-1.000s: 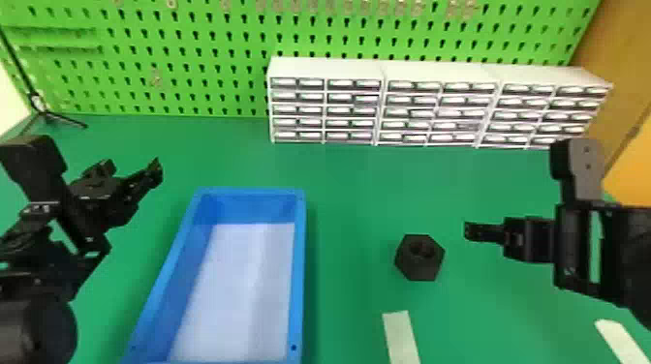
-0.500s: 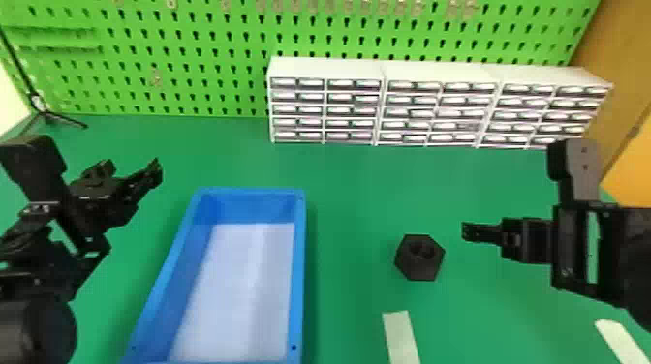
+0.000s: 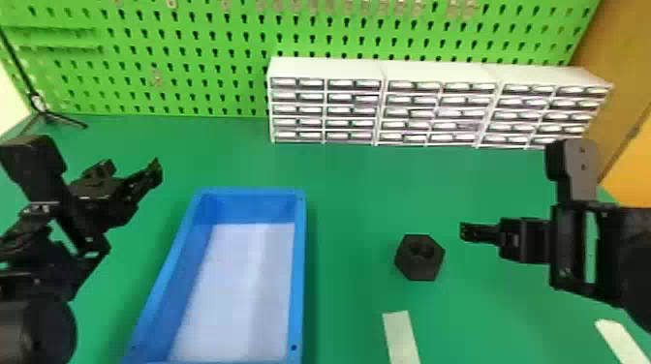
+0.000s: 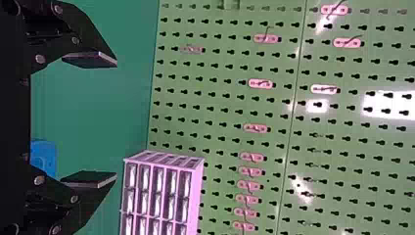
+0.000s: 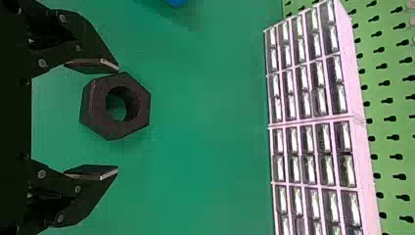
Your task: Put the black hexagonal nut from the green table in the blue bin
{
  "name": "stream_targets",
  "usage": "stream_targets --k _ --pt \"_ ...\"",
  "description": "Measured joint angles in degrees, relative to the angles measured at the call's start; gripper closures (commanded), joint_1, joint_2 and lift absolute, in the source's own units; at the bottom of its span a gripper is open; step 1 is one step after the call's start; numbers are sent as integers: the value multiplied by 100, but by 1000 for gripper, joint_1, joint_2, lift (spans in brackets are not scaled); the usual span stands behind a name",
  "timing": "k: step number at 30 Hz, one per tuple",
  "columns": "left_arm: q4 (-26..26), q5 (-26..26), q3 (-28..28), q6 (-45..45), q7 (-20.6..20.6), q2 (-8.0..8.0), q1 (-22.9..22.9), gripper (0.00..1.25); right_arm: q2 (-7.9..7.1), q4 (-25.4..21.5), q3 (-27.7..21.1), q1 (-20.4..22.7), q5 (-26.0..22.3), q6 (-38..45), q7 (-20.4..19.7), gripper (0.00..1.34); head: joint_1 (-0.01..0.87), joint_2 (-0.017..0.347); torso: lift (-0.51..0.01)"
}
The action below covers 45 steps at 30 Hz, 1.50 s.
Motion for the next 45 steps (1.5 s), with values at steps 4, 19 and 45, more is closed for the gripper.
stream_targets --k 4,19,45 --pt "0 0 -1 0 0 0 0 430 13 0 -2 -1 12 0 0 525 692 8 -97" --pt "0 -26 -59 51 0 0 -41 430 71 326 487 -337 268 0 0 524 692 8 -97" --pt "47 -62 -110 72 0 0 -71 430 25 1780 1278 -978 96 -16 5 524 692 8 -97"
